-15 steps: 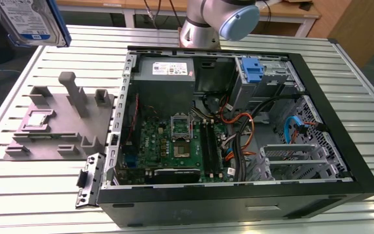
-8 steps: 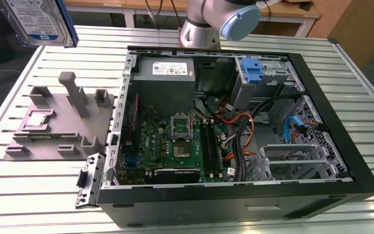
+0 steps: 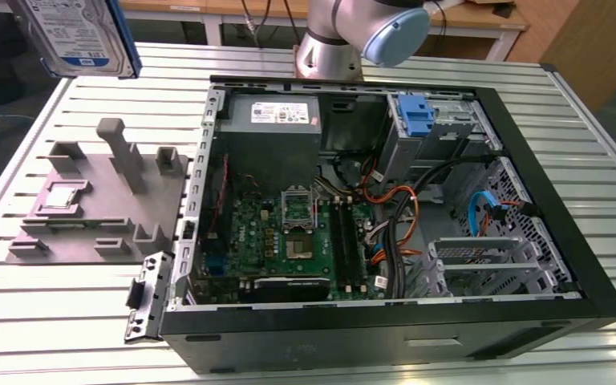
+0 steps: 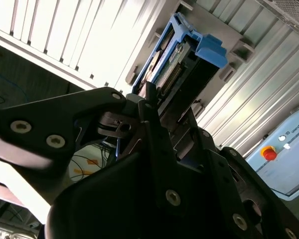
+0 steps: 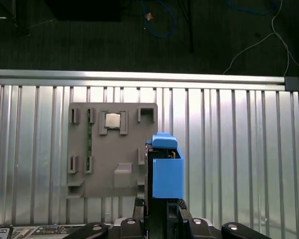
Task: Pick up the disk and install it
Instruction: 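Pick up the disk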
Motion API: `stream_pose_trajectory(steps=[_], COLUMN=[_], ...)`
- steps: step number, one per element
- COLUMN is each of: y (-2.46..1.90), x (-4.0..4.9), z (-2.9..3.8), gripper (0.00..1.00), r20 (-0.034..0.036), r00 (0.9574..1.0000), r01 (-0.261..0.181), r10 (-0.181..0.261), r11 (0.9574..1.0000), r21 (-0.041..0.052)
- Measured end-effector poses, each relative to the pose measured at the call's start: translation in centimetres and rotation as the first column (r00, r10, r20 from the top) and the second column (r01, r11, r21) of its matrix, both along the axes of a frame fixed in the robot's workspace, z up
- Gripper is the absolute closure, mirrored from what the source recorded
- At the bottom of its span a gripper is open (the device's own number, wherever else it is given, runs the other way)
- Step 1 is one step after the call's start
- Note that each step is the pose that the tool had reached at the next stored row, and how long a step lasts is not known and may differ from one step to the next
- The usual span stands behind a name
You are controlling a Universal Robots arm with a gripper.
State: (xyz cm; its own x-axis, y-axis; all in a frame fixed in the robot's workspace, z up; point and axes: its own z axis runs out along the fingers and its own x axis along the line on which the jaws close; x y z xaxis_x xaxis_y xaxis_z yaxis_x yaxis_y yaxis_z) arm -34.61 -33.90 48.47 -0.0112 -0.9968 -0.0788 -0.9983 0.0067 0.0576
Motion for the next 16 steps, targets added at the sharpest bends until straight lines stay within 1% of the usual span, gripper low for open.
stream_pose_trajectory(steps=[9, 16], y=[0.00, 0.00], x=[2.23, 3.61], z=[-0.02, -0.03], gripper=[0.65, 0.65], r20=[0.0000, 0.0001], r00=[1.0000, 1.0000], r01=[0.000, 0.000], r10=[0.000, 0.000], r11=[1.0000, 1.0000], r21=[0.0000, 0.0000])
